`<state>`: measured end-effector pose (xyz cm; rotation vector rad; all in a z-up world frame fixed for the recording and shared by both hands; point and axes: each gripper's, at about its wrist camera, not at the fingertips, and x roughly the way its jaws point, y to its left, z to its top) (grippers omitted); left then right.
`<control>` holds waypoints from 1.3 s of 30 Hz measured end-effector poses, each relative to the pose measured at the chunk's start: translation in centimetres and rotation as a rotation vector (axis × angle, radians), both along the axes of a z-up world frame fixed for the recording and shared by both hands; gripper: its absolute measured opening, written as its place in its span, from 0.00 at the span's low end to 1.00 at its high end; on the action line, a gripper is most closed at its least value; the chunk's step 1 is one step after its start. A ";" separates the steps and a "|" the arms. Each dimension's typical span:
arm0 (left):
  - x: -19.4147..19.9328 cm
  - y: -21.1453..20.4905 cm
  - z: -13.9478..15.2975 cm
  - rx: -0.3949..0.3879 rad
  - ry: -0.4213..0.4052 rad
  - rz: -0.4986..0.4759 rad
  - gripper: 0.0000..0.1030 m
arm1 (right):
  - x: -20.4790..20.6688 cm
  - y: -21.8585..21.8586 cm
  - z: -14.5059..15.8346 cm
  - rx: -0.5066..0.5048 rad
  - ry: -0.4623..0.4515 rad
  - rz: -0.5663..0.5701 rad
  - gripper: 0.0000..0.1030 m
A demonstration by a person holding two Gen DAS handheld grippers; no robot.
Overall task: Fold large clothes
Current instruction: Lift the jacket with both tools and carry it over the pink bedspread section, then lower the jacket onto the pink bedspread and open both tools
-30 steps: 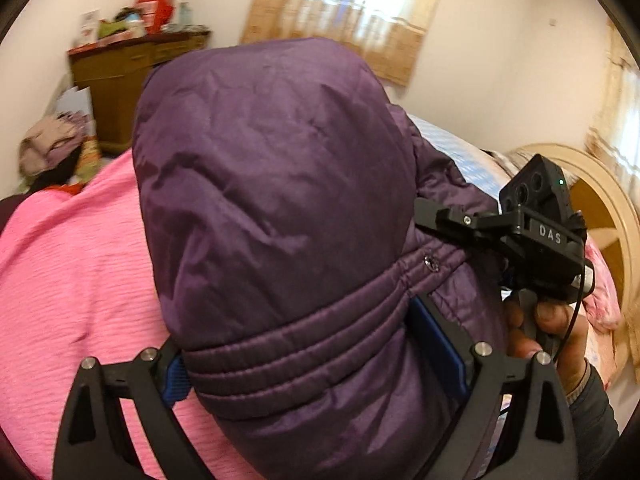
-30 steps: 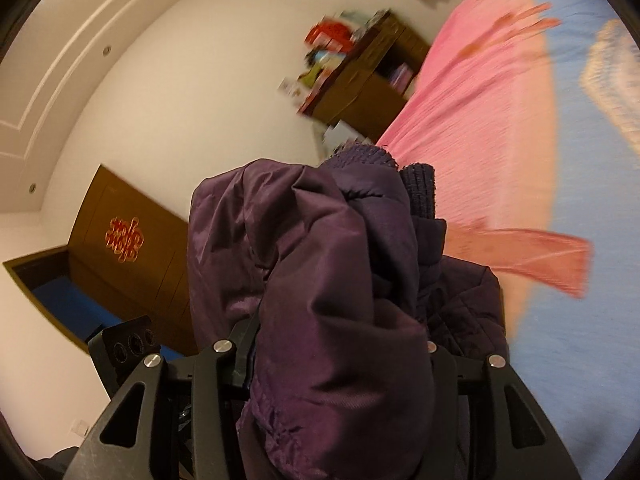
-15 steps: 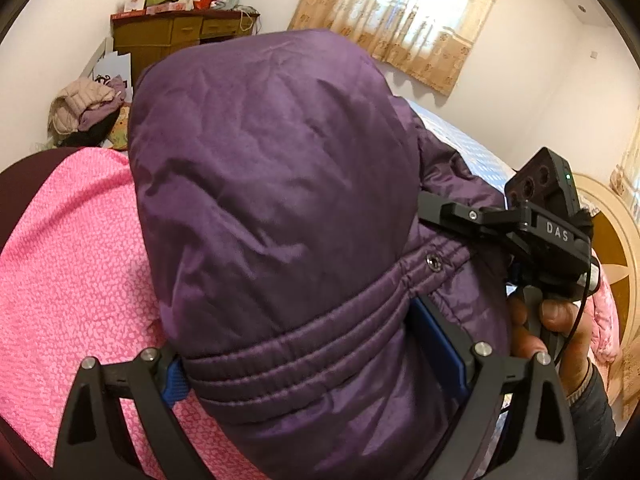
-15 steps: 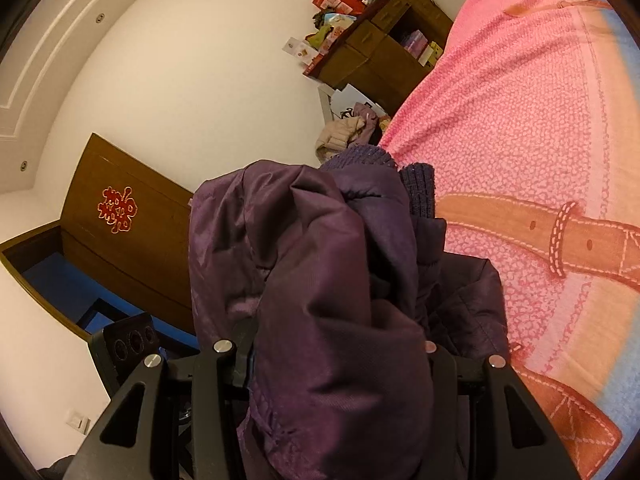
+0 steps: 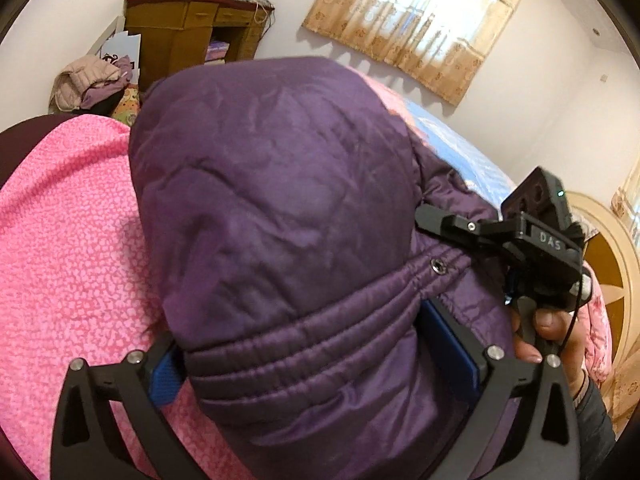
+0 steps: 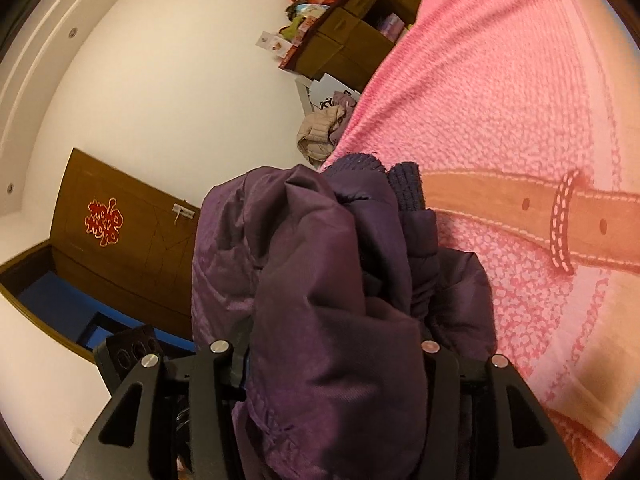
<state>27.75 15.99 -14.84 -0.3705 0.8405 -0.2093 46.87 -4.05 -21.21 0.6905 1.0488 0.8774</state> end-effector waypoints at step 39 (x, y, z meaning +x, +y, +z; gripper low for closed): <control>-13.3 -1.1 11.9 0.334 -0.399 0.103 1.00 | -26.4 -2.5 20.2 -0.511 -0.698 -0.366 0.78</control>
